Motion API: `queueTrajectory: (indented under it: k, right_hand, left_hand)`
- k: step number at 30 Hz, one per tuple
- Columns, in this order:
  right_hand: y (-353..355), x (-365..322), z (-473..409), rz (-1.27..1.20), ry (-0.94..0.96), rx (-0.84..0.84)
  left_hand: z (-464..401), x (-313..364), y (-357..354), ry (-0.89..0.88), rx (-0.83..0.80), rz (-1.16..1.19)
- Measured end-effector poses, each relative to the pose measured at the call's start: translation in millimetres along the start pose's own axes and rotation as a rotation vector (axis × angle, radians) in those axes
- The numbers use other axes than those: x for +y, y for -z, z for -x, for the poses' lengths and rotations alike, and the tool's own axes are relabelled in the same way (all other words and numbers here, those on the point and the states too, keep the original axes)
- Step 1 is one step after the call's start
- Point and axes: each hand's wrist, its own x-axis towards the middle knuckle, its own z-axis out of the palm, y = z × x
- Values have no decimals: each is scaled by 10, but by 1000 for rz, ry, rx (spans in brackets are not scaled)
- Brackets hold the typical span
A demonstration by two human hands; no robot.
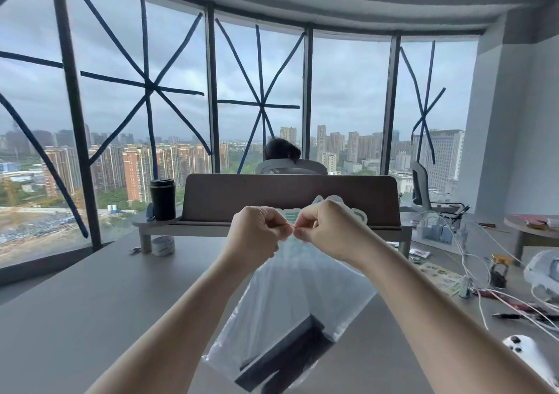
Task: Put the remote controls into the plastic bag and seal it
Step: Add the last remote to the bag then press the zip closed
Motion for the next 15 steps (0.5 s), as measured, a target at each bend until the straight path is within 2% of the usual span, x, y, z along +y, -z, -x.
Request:
queueTrajectory:
  k: [6, 15]
  right_hand:
    - [-89, -3, 48, 89, -1, 54]
    - [-157, 210, 186, 186, -11, 29]
  left_hand:
    - [14, -51, -44, -38, 131, 5]
    - [-25, -299, 263, 28, 345, 79]
